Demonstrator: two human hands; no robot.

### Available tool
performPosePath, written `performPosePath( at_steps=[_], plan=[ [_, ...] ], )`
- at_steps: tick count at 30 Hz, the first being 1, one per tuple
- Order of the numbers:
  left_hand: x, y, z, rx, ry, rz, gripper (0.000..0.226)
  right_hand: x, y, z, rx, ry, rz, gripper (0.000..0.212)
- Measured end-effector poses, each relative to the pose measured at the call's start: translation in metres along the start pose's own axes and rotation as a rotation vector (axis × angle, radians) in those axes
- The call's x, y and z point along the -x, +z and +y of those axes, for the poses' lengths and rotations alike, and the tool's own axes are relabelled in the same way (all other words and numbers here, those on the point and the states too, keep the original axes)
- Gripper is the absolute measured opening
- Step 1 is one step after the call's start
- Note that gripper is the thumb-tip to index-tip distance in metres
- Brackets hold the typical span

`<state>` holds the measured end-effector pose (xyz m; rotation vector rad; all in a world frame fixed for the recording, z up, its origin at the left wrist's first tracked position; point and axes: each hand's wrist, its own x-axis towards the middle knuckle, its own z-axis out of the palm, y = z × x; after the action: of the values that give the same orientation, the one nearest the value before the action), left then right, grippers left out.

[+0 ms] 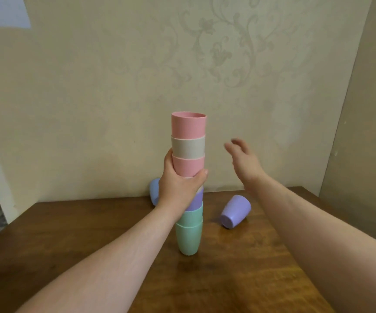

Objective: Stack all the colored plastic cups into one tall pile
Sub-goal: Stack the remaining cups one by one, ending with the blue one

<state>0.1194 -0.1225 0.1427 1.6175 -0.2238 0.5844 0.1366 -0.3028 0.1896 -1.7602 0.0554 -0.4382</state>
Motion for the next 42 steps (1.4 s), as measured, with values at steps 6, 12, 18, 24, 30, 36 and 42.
performPosePath(
  at_steps=[6, 12, 18, 24, 30, 36, 42],
  plan=[
    [-0.007, 0.012, -0.009, 0.022, 0.02, -0.074, 0.077, -0.028, -0.02, 0.116, 0.605, 0.474, 0.009, 0.104],
    [-0.013, 0.01, -0.014, 0.061, 0.016, -0.053, 0.076, -0.014, 0.003, 0.155, 0.498, 0.452, -0.11, 0.1],
    [-0.011, 0.002, -0.014, 0.113, -0.034, -0.033, 0.08, 0.019, 0.011, 0.148, 0.525, 0.123, -0.068, 0.048],
    [-0.003, -0.002, -0.011, 0.112, -0.05, -0.073, 0.079, 0.044, 0.008, 0.149, 0.405, 0.162, -0.077, 0.111],
    [0.001, -0.006, -0.007, 0.127, -0.071, -0.093, 0.084, 0.047, 0.001, 0.129, 0.207, 0.325, -0.178, 0.106],
    [0.002, -0.005, -0.005, 0.093, -0.064, -0.074, 0.086, 0.027, -0.002, 0.017, -0.223, 0.088, 0.052, 0.087],
    [0.001, -0.004, -0.001, 0.062, -0.065, -0.072, 0.069, 0.012, 0.005, -0.128, -0.448, -0.288, 0.161, 0.087]
  ],
)
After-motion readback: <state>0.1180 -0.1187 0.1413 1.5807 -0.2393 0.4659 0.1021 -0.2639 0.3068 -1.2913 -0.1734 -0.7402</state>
